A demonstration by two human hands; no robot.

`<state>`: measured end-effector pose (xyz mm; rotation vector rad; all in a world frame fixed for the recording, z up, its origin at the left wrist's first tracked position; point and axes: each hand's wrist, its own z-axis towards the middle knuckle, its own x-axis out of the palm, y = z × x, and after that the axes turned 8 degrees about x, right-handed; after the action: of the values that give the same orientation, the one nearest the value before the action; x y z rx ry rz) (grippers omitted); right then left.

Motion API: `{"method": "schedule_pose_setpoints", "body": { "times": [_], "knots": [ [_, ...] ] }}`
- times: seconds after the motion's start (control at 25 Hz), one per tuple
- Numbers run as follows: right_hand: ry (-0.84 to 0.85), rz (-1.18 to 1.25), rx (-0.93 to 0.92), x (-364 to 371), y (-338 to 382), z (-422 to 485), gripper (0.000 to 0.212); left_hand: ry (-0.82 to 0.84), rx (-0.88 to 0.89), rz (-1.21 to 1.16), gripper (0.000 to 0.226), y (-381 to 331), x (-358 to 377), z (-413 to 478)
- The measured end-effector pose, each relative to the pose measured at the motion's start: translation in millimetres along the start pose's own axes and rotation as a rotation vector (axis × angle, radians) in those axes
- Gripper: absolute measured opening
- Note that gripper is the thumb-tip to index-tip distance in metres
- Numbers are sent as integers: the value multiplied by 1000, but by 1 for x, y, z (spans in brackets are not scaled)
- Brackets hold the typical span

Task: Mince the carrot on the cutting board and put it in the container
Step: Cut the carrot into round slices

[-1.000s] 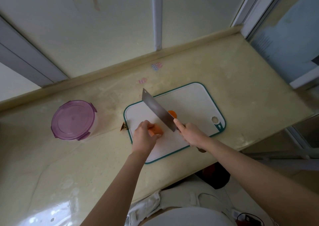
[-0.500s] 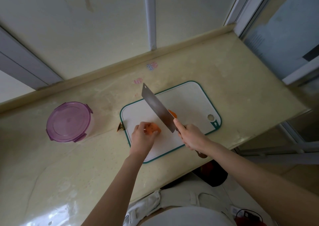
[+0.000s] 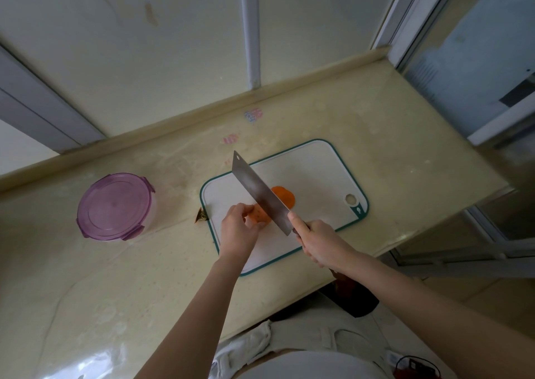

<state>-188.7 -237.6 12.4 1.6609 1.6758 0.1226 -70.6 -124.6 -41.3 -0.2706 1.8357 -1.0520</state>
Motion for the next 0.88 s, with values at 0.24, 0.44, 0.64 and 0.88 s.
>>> {"method": "schedule_pose_setpoints", "body": {
  "times": [0.24,0.44,0.64,0.88],
  "knots": [
    [-54,-89,-10,2,5,-6,61,-3,54,88,30,-3,-1,0],
    [-71,-162,15,7,18,-14,60,24,73,155,30,-4,1,2],
    [-65,-163,60,9,38,-5,59,30,96,198,26,-3,3,2],
    [-25,-116,119,3,57,8,47,67,95,209,28,-1,1,7]
  ]
}}
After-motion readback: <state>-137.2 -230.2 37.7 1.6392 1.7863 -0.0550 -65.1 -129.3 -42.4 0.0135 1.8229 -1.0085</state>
